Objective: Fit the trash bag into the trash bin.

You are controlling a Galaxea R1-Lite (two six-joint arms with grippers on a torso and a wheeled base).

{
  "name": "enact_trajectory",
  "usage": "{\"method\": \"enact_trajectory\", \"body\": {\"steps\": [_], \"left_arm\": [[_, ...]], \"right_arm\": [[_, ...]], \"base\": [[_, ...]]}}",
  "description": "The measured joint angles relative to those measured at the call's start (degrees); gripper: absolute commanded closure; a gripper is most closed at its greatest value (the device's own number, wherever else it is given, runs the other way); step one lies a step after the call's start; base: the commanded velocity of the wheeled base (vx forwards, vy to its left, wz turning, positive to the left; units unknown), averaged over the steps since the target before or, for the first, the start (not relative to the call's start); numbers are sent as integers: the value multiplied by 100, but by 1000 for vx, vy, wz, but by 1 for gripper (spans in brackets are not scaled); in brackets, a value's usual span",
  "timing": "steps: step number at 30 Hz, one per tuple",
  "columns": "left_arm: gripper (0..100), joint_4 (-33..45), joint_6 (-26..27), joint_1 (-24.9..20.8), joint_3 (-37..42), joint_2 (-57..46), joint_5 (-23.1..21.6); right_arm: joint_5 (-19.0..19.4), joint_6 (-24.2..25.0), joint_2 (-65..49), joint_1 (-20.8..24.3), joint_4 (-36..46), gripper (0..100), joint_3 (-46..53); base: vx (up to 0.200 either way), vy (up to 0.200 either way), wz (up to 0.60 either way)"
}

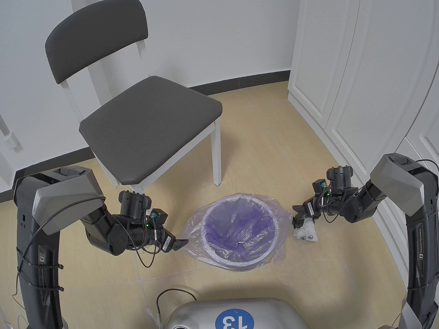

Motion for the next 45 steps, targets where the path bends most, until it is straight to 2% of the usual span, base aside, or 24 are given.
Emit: {"method": "enact_trajectory", "body": {"steps": [3,5,12,19,24,29,32,38,45], "left_arm": [[0,-184,-293,-91,-80,88,145],[0,-260,-444,-166,-240,212,440],[0,-255,-561,-313,-830,695,833],[0,229,-583,-372,-1619,1054,978],[0,941,-597,-416,-2567,1290,1081],[0,2116,-606,-435,-3567,1526,1114],[0,2472,-589,-435,-4072,1676,1125],[0,2809,-507,-429,-4869,2025,1134],[0,2686,-529,-416,-4751,2064,1125]], "right_arm": [[-28,588,-88,28,-289,0,65],[-55,965,-127,78,-418,0,20],[-501,1654,-132,174,-517,0,-790],[-713,2461,-27,212,-2,0,-2018],[-812,2744,127,216,584,0,-2756],[-853,2632,296,215,1173,0,-3029],[-861,2437,395,193,1307,0,-3009],[-785,1813,497,182,1382,0,-2450],[-362,1172,343,110,1271,0,-1325]], "base": [[0,0,0],[0,0,0],[0,0,0],[0,0,0],[0,0,0],[0,0,0],[0,0,0],[0,0,0],[0,0,0]]}}
